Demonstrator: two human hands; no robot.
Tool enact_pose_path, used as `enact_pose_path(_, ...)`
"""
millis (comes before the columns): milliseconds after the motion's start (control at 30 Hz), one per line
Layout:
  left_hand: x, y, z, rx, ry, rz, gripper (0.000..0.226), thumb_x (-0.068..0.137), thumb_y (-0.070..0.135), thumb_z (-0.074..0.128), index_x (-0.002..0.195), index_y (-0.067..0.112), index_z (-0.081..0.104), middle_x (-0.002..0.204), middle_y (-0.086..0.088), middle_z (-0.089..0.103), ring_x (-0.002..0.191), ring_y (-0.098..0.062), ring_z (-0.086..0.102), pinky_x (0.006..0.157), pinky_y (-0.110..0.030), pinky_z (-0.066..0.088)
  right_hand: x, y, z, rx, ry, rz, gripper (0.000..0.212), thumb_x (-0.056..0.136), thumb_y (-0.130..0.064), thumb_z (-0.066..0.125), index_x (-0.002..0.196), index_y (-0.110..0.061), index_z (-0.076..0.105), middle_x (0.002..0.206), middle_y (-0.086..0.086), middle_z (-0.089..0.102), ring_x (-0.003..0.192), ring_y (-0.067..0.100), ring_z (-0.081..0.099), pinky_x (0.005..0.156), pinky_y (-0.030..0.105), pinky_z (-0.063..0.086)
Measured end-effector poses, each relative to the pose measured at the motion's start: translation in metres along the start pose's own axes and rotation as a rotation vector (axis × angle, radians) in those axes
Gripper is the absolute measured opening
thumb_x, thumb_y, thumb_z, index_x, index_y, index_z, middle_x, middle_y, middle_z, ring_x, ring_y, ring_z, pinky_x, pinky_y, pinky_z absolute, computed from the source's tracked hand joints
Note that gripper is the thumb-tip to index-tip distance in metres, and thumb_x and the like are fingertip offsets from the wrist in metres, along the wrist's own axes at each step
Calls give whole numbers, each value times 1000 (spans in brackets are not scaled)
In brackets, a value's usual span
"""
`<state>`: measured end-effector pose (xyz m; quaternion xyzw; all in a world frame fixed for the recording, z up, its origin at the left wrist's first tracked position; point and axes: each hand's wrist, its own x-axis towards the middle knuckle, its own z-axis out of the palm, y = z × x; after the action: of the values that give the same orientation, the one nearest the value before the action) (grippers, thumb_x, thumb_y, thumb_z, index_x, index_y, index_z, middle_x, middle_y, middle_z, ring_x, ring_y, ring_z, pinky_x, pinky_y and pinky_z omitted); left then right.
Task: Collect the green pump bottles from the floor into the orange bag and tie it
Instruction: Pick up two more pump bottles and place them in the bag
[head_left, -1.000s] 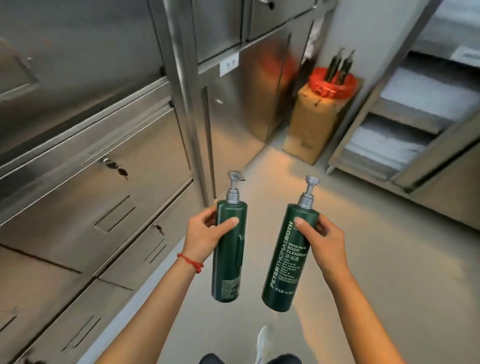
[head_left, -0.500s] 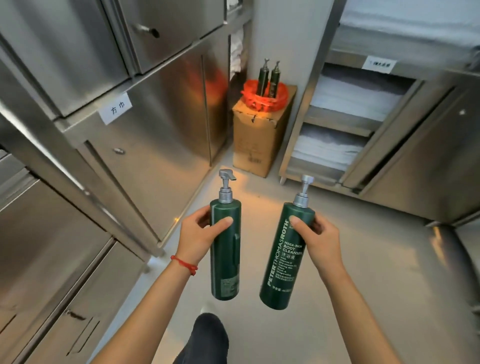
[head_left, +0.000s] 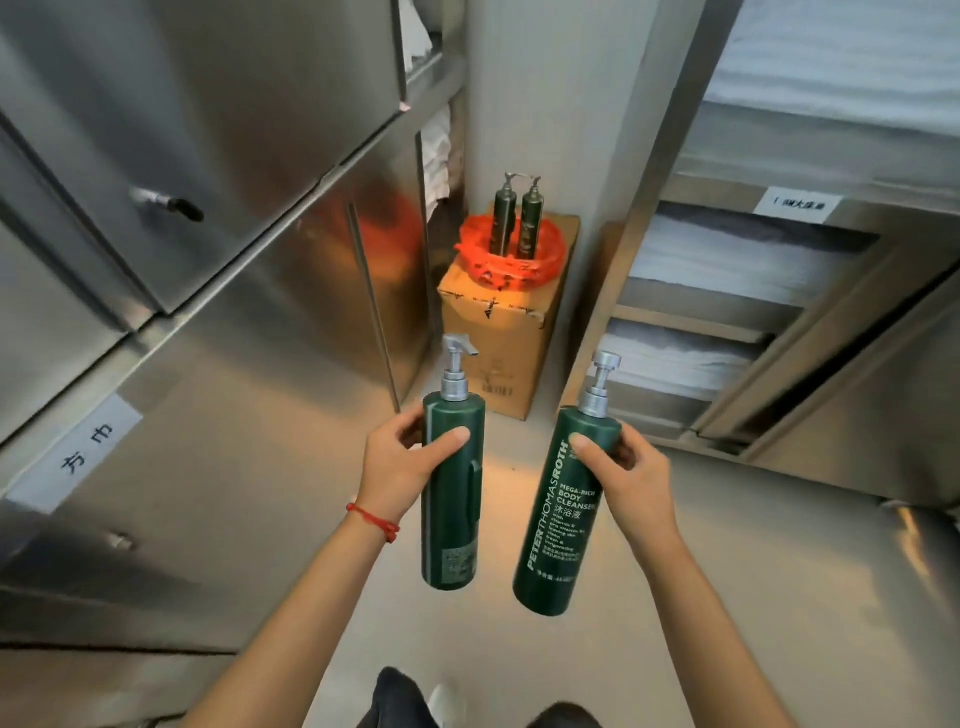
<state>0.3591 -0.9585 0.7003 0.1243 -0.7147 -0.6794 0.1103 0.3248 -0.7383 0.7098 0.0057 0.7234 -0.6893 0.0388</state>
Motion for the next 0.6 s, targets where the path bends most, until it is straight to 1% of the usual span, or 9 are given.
enact_pose_path(100, 56, 1, 14, 15, -17, -7, 27, 70, 17, 74, 89, 33, 63, 91, 9, 68, 84, -9, 65, 63, -15, 53, 51, -4, 4, -8, 9, 8, 18, 76, -15, 71, 90, -24, 65, 85, -7, 72, 76, 4, 67, 65, 14, 51)
enact_pose_path(167, 93, -3, 26, 22, -19, -19, 28, 70, 19, 74, 90, 33, 63, 92, 9, 68, 87, -11, 64, 64, -16, 52, 88, -4, 3, -25, 10, 5, 19, 76, -16, 71, 90, -27, 64, 86, -7, 71, 76, 3, 67, 65, 14, 52)
enact_pose_path(233, 129, -5, 38, 23, -17, -25, 28, 70, 20, 74, 93, 32, 62, 93, 8, 68, 89, -12, 64, 68, -20, 51, 129, -3, 2, -29, 11, -8, 19, 75, -18, 71, 93, -24, 65, 88, -6, 71, 78, 5, 67, 65, 14, 51)
enact_pose_path(300, 166, -6, 52, 36, -22, -10, 29, 70, 19, 74, 96, 26, 63, 95, 4, 68, 90, -16, 64, 73, -26, 51, 172, -2, 0, -54, 1, -30, 25, 75, -20, 71, 99, -17, 65, 91, -3, 71, 80, 7, 67, 66, 13, 51)
enact_pose_path(367, 196, -5, 65, 48, -6, -3, 28, 70, 19, 74, 95, 27, 63, 94, 4, 68, 91, -18, 64, 75, -28, 51, 212, -5, -3, -54, -11, -29, 23, 75, -19, 71, 98, -20, 65, 90, -6, 70, 79, 4, 66, 65, 12, 50)
enact_pose_path(433, 226, -2, 76, 41, 25, 2, 28, 69, 19, 74, 93, 30, 63, 93, 6, 68, 90, -15, 64, 74, -27, 51, 250, -8, -5, -43, -18, -36, 21, 75, -19, 72, 94, -24, 65, 89, -8, 70, 78, 3, 66, 65, 12, 50)
enact_pose_path(500, 255, 0, 83, 44, 47, -3, 29, 70, 19, 75, 93, 31, 63, 94, 8, 68, 89, -12, 64, 74, -25, 51, 284, -11, -6, -45, -20, -29, 25, 74, -20, 73, 98, -21, 65, 91, -6, 70, 82, 6, 66, 67, 13, 51)
enact_pose_path(533, 269, 1, 87, 48, 59, -1, 29, 69, 18, 75, 92, 32, 63, 93, 9, 68, 88, -9, 64, 73, -23, 51, 299, -12, -6, -45, -22, -27, 27, 74, -20, 73, 100, -20, 65, 93, -4, 70, 84, 8, 66, 68, 14, 51)
enact_pose_path(600, 298, 3, 94, 44, 95, 10, 30, 68, 14, 76, 87, 35, 64, 90, 15, 68, 83, -1, 64, 68, -13, 50, 331, -14, -4, -40, -34, -23, 28, 73, -19, 74, 98, -26, 64, 94, -4, 70, 85, 9, 66, 67, 13, 51)
